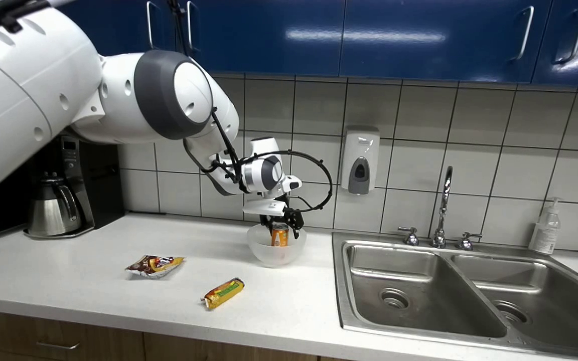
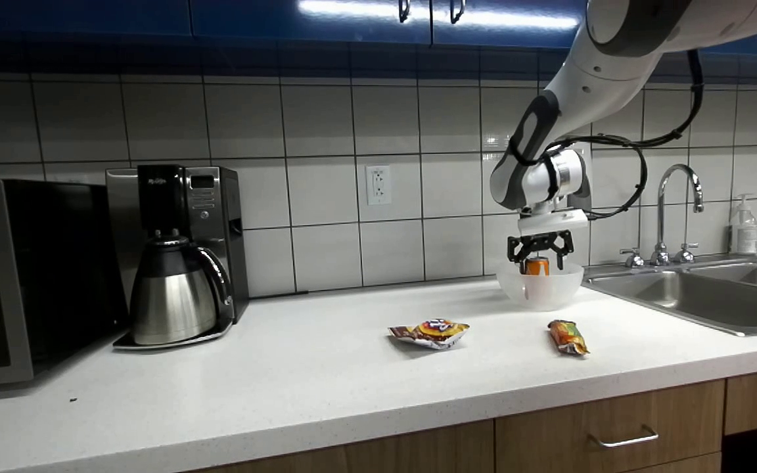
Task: Remove the can from the bowl
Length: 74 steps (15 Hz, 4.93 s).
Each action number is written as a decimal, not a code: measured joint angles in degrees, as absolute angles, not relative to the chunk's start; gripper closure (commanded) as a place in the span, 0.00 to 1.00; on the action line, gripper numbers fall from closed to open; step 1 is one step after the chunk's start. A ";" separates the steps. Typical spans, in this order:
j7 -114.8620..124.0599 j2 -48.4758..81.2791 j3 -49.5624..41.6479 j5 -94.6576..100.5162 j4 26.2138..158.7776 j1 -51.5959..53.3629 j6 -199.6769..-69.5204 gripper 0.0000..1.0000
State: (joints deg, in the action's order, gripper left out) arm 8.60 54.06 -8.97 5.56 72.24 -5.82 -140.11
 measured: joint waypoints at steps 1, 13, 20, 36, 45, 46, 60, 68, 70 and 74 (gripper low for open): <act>8.60 54.41 -8.97 5.56 71.79 -5.83 -139.98 0.34; 8.60 55.56 -8.90 5.53 69.98 -5.78 -139.23 0.62; 8.60 55.45 -8.90 5.53 69.98 -4.91 -139.26 0.62; 9.08 44.83 -8.91 5.54 81.12 -0.56 -141.59 0.62; 9.06 36.20 -8.91 5.62 90.18 -0.55 -143.69 0.62; 9.04 35.26 -8.89 5.65 91.21 -0.48 -144.03 0.62; 8.73 24.22 -6.12 5.79 103.68 1.36 -146.04 0.62; 8.35 23.17 -4.04 5.79 109.43 2.04 -148.80 0.62; 8.25 23.16 -3.76 5.79 110.80 2.28 -149.70 0.62; 8.00 23.17 -3.47 5.79 113.51 2.97 -151.35 0.62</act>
State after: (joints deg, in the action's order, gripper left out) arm 8.00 23.17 -3.47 5.79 113.51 2.97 -151.35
